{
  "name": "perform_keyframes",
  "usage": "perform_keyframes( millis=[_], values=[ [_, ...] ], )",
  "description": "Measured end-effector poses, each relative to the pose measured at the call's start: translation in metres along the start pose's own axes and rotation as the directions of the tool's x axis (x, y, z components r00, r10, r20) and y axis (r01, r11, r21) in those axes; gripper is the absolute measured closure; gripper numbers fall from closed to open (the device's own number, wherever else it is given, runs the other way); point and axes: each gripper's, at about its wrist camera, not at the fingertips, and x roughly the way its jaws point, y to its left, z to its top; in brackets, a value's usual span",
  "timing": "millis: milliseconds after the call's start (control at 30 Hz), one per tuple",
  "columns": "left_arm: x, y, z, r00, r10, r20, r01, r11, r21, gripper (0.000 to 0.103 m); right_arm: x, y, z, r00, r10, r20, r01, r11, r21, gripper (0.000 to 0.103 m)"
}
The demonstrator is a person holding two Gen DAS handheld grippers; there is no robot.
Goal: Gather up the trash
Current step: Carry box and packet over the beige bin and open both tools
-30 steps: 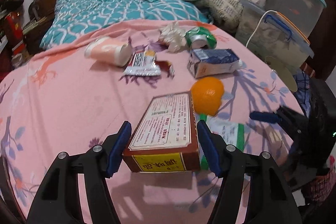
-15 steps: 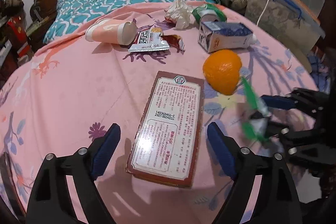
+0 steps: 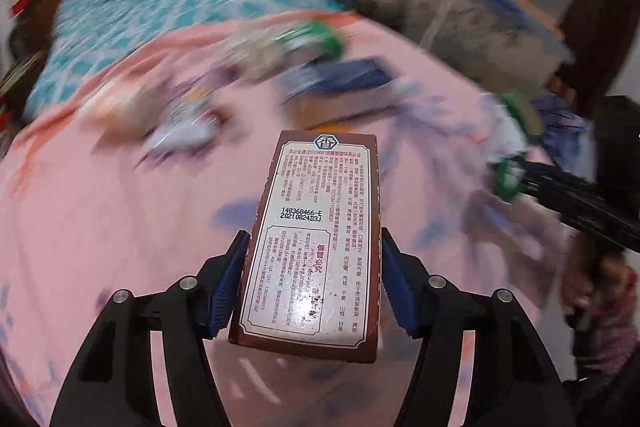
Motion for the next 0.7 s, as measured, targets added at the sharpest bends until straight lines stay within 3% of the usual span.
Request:
perform_keyframes(
  millis=[133,300,333,400,533,633,667,700],
  values=[
    [0.019,-0.067,0.055,0.994,-0.106,0.002,0.105,0.985,0.139,0.044,-0.038,-0.071,0.018,0.991,-0.095,0.099,0.081,0.987,0.14,0.071],
    [0.068,-0.169,0.124,0.974,-0.226,-0.031,0.224,0.924,0.31,0.044,-0.081,-0.171,0.03,0.956,-0.252,0.15,0.191,0.924,0.332,0.071],
    [0.082,-0.187,0.137,0.967,-0.25,-0.054,0.253,0.914,0.317,0.044,-0.085,-0.19,0.031,0.948,-0.283,0.143,0.215,0.905,0.367,0.071],
    [0.114,-0.222,0.163,0.952,-0.286,-0.106,0.305,0.898,0.317,0.054,-0.089,-0.216,0.032,0.938,-0.322,0.128,0.246,0.879,0.408,0.071],
    [0.159,-0.262,0.193,0.941,-0.304,-0.15,0.336,0.896,0.291,0.055,-0.089,-0.25,0.038,0.924,-0.368,0.103,0.288,0.848,0.444,0.067],
    [0.183,-0.279,0.21,0.947,-0.295,-0.128,0.32,0.903,0.288,0.053,-0.081,-0.264,0.045,0.93,-0.362,0.064,0.295,0.841,0.454,0.054],
    [0.184,-0.284,0.216,0.949,-0.297,-0.107,0.316,0.904,0.289,0.052,-0.081,-0.266,0.046,0.93,-0.363,0.053,0.301,0.839,0.454,0.036],
    [0.185,-0.285,0.22,0.948,-0.302,-0.102,0.319,0.904,0.286,0.051,-0.083,-0.269,0.048,0.924,-0.377,0.059,0.312,0.837,0.45,0.027]
  ],
)
